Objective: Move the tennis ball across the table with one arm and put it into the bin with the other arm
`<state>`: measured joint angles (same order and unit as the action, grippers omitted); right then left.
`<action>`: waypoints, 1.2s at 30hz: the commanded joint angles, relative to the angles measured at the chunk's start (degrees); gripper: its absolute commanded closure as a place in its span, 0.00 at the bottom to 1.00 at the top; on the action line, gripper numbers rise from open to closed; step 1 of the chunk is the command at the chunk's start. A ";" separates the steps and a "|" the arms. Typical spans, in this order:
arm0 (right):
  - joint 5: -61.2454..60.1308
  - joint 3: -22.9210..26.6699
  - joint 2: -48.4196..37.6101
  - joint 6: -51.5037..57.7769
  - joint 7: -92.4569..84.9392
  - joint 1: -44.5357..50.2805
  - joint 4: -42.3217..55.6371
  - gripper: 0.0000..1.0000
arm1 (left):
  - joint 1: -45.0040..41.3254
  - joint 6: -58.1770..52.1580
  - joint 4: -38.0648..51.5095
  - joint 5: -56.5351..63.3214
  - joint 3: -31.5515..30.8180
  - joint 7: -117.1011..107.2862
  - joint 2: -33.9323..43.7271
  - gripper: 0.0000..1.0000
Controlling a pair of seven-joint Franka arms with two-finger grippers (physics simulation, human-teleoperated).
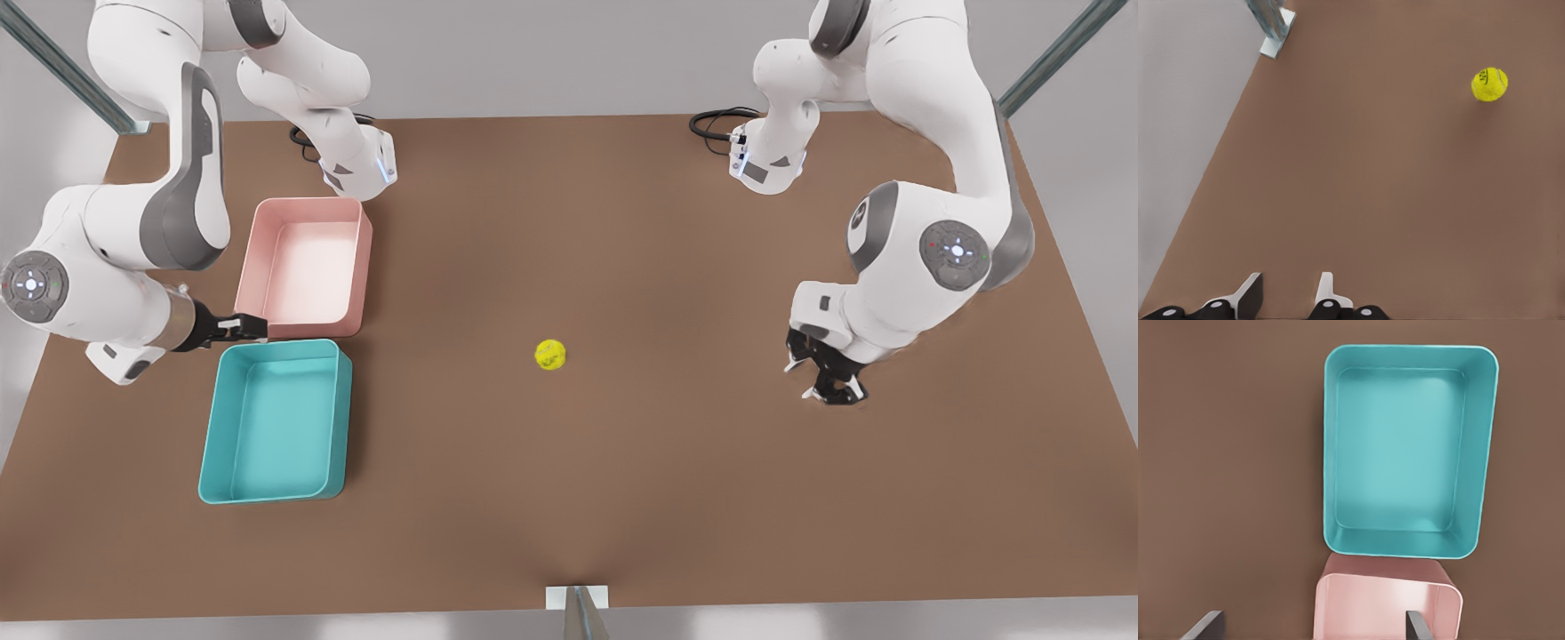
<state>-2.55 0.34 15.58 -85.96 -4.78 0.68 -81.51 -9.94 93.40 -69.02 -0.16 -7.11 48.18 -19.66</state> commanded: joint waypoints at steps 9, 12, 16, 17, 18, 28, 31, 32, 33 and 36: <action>-0.88 -0.95 13.59 -15.11 24.55 18.30 5.05 0.00 | 3.78 -22.30 1.60 3.15 -0.54 -69.19 0.94 0.00; -1.67 -1.04 16.06 -26.28 25.96 18.39 -0.67 0.00 | 5.37 -22.48 1.60 -0.02 -0.54 -69.19 0.94 0.00; -1.58 -1.04 12.90 -36.99 27.19 19.09 -12.69 0.00 | 5.37 -24.94 1.60 0.16 -0.71 -69.19 1.30 0.00; -1.58 -1.04 11.76 -39.45 27.02 19.01 -15.59 0.00 | 5.37 -24.94 1.60 -0.02 -0.62 -69.19 1.30 0.00; -1.41 -1.04 9.21 -43.58 26.05 18.57 -21.48 0.00 | 5.37 -25.55 1.60 0.07 -0.62 -69.19 1.30 0.00; -1.49 -0.60 2.79 -45.88 22.88 14.88 -37.14 0.00 | 5.28 -25.82 1.60 -0.10 -0.89 -69.28 1.38 0.00; -1.49 -0.51 3.40 -44.83 22.88 14.88 -37.32 0.00 | 5.19 -25.82 1.60 -0.10 -0.89 -69.36 1.38 0.00; -1.41 -0.51 3.75 -44.91 22.88 14.44 -37.49 0.00 | 5.19 -25.82 1.60 -0.10 -0.89 -69.36 1.38 0.00; -1.41 -0.51 3.84 -44.91 22.88 14.44 -37.67 0.00 | 5.19 -25.82 1.60 -0.10 -0.89 -69.36 1.38 0.00; -1.14 -0.51 4.19 -45.70 22.97 14.70 -38.72 0.00 | 5.19 -25.82 1.60 -0.10 -0.97 -69.36 1.38 0.00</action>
<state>-3.78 -0.18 19.76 -131.09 15.05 15.36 -120.13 -4.75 67.76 -67.44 -0.29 -7.99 -11.75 -18.35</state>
